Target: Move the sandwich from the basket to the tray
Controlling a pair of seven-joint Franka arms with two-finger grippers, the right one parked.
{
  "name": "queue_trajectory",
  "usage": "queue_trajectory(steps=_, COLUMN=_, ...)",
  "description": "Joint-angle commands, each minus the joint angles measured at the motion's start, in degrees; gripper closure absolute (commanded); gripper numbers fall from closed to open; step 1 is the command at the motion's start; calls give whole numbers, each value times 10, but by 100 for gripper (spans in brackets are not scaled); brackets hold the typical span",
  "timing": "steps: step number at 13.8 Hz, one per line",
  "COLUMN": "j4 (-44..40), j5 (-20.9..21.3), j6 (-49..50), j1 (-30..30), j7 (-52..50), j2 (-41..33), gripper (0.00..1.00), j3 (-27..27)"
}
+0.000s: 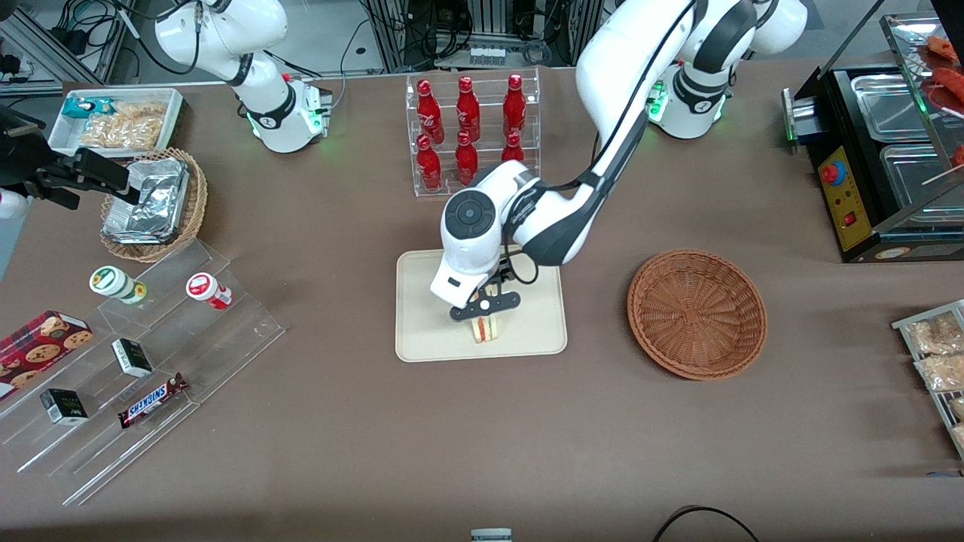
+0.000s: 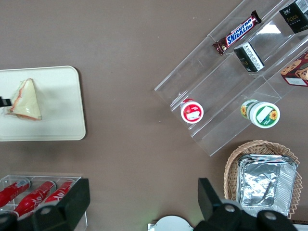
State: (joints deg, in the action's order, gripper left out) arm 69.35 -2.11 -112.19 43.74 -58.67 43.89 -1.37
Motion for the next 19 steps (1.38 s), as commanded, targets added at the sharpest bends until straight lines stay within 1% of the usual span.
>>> queue_trajectory(steps=1, j4=11, j5=3, j6=63, j1=-15, j7=19, j2=-48, gripper=0, j3=12)
queue_trajectory(steps=2, j4=11, j5=3, j6=98, j1=-24, j7=53, j2=-66, gripper=0, j3=13)
queue_trajectory(steps=4, j4=18, j5=-2, j6=179, j1=-63, j7=64, j2=-99, gripper=0, j3=14)
queue_trajectory(steps=5, j4=38, j5=-4, j6=193, j1=-78, j7=72, j2=-114, gripper=0, j3=14)
queue_trajectory(steps=7, j4=96, j5=1, j6=193, j1=-113, j7=93, j2=-166, gripper=0, j3=14)
queue_trajectory(steps=10, j4=163, j5=3, j6=196, j1=-160, j7=162, j2=-224, gripper=0, j3=15)
queue_trajectory(steps=14, j4=254, j5=4, j6=198, j1=-242, j7=291, j2=-317, gripper=0, j3=15)
queue_trajectory(steps=17, j4=277, j5=4, j6=223, j1=-284, j7=354, j2=-364, gripper=0, j3=15)
queue_trajectory(steps=18, j4=279, j5=8, j6=231, j1=-295, j7=369, j2=-376, gripper=0, j3=15)
queue_trajectory(steps=19, j4=284, j5=19, j6=245, j1=-322, j7=394, j2=-394, gripper=0, j3=13)
